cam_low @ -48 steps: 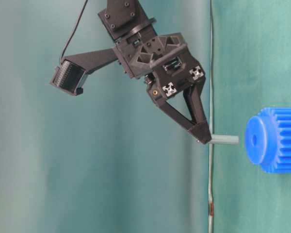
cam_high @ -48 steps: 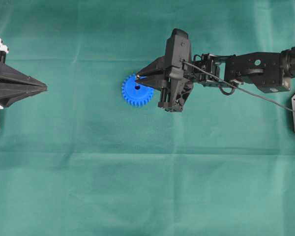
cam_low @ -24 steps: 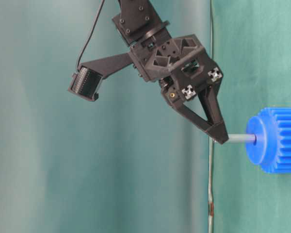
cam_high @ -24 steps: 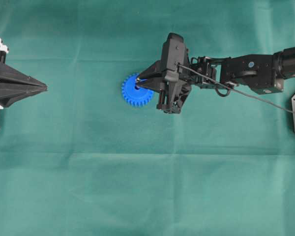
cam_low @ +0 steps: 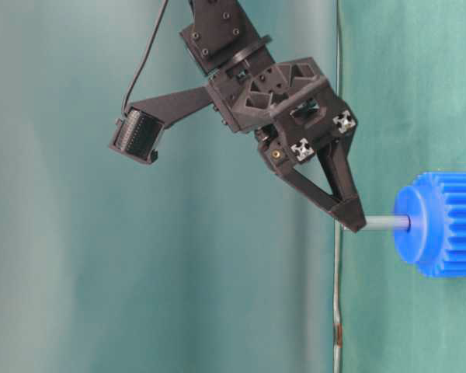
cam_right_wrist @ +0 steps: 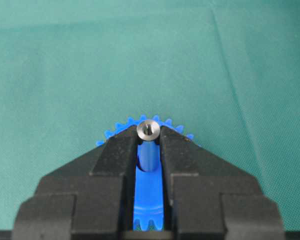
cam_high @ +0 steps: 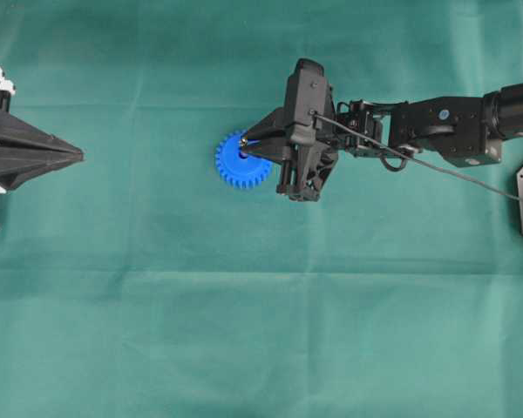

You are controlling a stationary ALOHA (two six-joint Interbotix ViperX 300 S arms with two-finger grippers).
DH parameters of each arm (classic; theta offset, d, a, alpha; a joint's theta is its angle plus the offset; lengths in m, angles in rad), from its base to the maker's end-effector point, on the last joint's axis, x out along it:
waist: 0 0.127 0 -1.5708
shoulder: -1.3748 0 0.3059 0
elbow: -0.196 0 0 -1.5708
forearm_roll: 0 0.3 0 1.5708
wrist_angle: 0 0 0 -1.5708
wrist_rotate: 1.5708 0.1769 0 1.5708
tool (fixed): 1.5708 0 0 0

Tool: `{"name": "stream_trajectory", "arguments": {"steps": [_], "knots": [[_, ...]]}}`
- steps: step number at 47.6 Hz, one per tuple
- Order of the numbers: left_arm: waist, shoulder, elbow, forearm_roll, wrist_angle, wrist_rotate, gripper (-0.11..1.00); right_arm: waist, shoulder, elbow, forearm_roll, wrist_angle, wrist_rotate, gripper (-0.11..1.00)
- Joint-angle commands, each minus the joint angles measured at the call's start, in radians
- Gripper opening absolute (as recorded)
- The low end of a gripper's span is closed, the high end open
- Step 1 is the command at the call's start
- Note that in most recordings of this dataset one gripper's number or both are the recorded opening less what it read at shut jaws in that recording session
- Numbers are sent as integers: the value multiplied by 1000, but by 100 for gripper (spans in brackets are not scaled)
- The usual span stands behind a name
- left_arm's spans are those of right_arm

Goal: Insert the shaft placed at a random location into the center hole of the medium gear at another random location.
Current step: 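Lower the shaft into the gear's center hole with the right gripper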

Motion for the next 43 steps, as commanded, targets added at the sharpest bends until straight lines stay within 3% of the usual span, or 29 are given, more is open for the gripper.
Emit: {"name": "stream_trajectory", "arguments": {"steps": [1,43], "knots": [[0,3,-23,3,-5,-2,0,2,-38,-25,5,-9,8,13],[0,3,-23,3,3,0,0,0,23,-25,5,-31,6,13]]}}
